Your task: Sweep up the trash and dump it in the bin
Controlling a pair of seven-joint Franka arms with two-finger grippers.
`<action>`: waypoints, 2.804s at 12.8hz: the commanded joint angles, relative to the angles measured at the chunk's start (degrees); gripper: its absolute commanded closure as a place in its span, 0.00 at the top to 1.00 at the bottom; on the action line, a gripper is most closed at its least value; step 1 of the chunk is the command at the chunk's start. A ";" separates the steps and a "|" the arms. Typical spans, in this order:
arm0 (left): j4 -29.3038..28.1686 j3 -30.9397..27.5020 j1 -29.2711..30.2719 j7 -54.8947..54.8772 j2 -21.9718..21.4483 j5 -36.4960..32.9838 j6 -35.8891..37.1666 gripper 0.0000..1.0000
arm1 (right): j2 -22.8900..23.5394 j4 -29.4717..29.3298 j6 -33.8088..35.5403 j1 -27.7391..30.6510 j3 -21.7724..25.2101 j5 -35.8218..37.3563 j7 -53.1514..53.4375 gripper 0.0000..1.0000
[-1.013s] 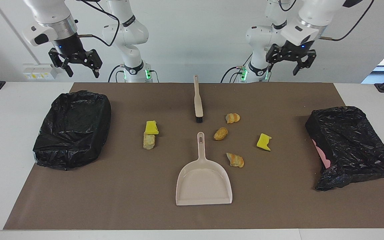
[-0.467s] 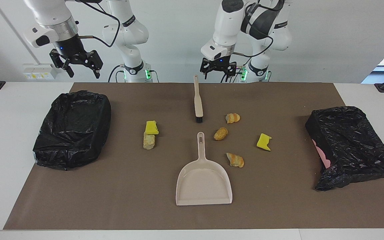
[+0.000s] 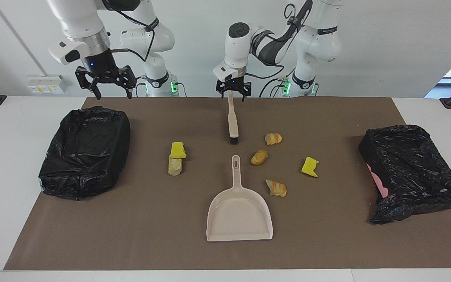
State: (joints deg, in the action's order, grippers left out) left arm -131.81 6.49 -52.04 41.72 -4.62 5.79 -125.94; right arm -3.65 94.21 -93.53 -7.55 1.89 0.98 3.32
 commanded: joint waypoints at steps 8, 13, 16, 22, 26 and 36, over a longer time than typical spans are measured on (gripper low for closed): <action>-3.63 -1.13 -3.42 4.95 0.05 6.08 -1.68 0.88 | 16.56 -9.92 -3.94 -7.38 -0.04 -2.38 12.31 1.00; -3.90 -1.13 -3.42 4.86 -0.12 6.87 -0.28 0.75 | 17.80 -9.66 -7.71 -7.39 -0.31 -2.73 13.20 1.00; -3.99 -1.13 -3.42 4.77 -0.30 7.22 0.95 0.74 | 19.11 -9.48 -9.21 -9.40 -0.74 -2.91 13.99 1.00; -3.99 -1.13 -3.42 4.77 -0.65 7.22 3.68 0.19 | 19.65 -7.39 -13.42 -9.67 -0.75 -4.23 13.73 1.00; -2.23 -1.66 -2.45 4.77 -1.00 7.22 8.06 0.00 | 18.77 -5.18 -14.40 -10.38 -1.01 -3.96 13.55 1.00; 5.51 -1.92 23.18 -3.83 -4.87 -1.89 20.91 0.00 | 18.41 -4.03 -14.66 -9.50 -1.10 -4.31 6.78 1.00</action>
State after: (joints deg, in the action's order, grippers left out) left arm -126.50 3.91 -33.14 39.88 -9.18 7.54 -106.40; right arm 15.66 88.79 -106.78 -17.25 1.15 -2.11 10.77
